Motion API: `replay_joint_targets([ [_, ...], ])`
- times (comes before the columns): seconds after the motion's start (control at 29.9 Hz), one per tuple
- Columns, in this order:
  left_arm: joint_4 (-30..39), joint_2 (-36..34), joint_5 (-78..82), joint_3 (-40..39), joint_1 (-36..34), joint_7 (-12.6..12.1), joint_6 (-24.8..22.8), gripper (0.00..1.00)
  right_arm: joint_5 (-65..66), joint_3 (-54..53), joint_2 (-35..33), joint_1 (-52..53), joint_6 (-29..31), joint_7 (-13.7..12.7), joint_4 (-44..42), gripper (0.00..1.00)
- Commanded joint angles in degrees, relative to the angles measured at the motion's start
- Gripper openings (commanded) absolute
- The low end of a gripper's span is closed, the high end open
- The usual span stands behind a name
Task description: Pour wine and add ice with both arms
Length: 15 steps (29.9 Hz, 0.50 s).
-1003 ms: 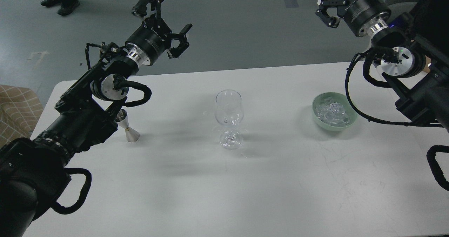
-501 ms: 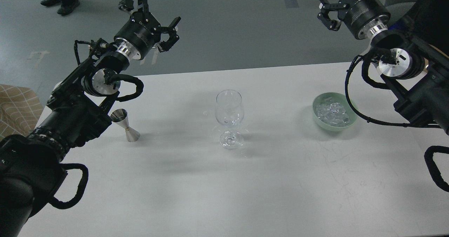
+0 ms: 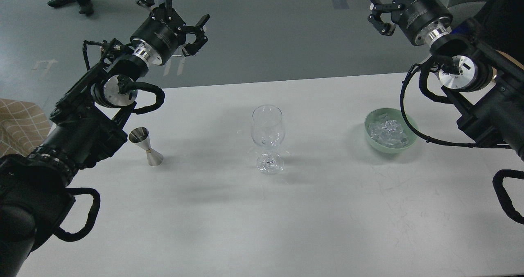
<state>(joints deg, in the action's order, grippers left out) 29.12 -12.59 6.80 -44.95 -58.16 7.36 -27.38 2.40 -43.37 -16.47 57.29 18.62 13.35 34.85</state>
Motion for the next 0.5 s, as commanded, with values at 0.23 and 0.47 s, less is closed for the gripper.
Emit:
replay_joint_targets([
  [0.23,0.06,0.55,0.32,0.3,-0.73,0.2,0.66,0.98,-0.03,-0.05,0.12,0.19,0.1,0.62,0.13,1.0],
  [0.47,0.24,-0.15,0.32,0.31,-0.9,-0.15,0.14,0.99,-0.03,0.04,0.03,0.72,0.18,0.62,0.21,1.0],
])
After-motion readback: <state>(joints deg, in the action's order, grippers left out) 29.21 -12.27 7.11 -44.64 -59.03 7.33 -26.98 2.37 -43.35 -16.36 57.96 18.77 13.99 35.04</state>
